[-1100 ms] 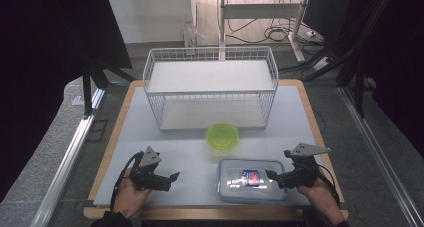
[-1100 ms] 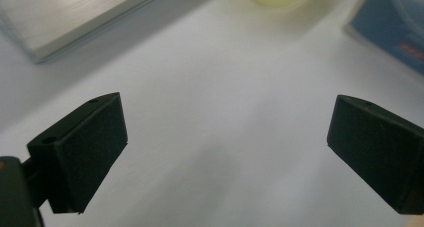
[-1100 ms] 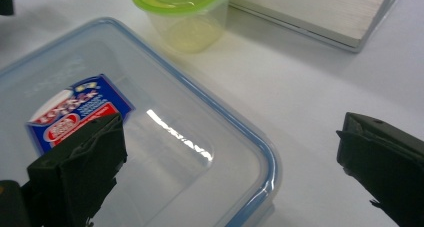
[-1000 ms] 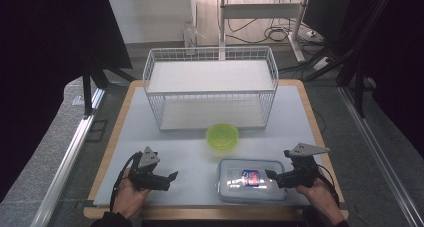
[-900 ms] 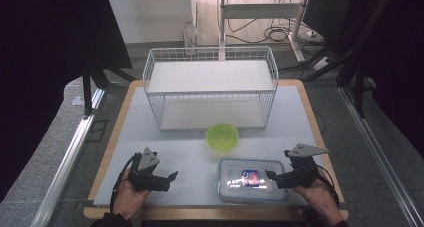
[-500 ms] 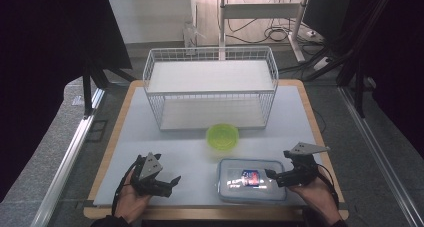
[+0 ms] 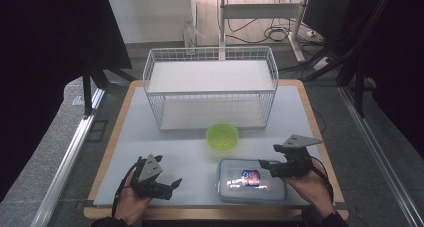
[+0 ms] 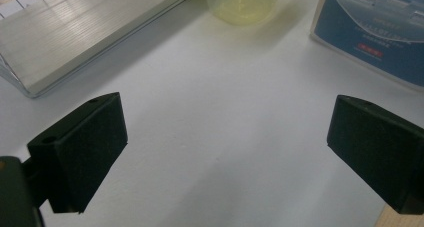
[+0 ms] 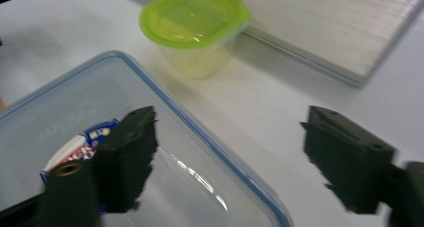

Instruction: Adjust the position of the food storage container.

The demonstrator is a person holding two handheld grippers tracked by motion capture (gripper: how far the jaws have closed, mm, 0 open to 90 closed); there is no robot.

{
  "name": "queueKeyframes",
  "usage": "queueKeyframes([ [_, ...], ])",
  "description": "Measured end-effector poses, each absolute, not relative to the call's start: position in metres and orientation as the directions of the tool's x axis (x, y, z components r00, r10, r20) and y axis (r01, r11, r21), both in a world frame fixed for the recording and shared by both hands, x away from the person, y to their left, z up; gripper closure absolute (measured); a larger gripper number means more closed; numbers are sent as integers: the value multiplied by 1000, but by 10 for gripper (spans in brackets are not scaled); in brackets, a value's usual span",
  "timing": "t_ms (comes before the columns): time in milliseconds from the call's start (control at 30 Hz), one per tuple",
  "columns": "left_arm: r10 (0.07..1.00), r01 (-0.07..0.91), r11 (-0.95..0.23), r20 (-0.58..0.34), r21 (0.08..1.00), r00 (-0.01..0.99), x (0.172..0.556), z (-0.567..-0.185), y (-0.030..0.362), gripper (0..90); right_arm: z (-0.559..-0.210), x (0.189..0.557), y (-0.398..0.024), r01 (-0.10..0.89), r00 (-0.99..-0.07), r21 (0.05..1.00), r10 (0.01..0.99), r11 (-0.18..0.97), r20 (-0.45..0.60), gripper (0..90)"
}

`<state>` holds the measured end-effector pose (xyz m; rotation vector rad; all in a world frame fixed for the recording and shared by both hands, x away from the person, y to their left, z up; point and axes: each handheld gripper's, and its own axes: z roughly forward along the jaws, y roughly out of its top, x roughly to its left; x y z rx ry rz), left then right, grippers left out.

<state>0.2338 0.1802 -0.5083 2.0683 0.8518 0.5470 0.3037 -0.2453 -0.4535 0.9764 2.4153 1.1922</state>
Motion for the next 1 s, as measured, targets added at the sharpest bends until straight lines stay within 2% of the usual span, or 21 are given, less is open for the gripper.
queueKeyframes([
  [33,732,377,-442,85,814,676,233,-508,180,28,-450,307,-238,430,-754,781,655,453,35,306],
  [67,732,377,-442,85,814,676,233,-508,180,28,-450,307,-238,430,-754,781,655,453,35,306],
  [100,729,376,-443,83,814,679,234,-508,180,28,-446,312,-229,415,-779,775,626,476,33,380],
  [133,729,376,-443,83,814,679,234,-508,180,28,-446,312,-229,415,-779,775,626,476,33,380],
  [167,730,373,-451,94,811,677,233,-508,180,28,-443,320,-219,409,-797,763,604,501,31,441],
  [200,730,373,-451,94,811,677,233,-508,180,28,-443,320,-219,409,-797,763,604,501,31,441],
  [300,725,367,-470,113,803,680,233,-508,180,28,-440,337,-197,381,-839,727,544,571,12,590],
  [333,725,367,-470,113,803,680,233,-508,180,28,-440,337,-197,381,-839,727,544,571,12,590],
  [367,724,367,-471,114,802,680,234,-508,180,28,-438,347,-186,364,-857,708,516,605,-1,683],
  [400,724,367,-471,115,802,680,234,-508,181,28,-438,347,-186,364,-857,708,516,605,-1,683],
  [533,722,362,-481,127,798,680,233,-509,180,28,-434,370,-155,374,-871,670,490,641,17,850],
  [633,721,364,-486,129,795,681,234,-510,179,28,-434,383,-133,366,-882,651,471,665,15,899],
  [1000,716,365,-495,132,789,686,234,-511,179,28,-444,409,-63,281,-931,602,365,747,-19,900],
])
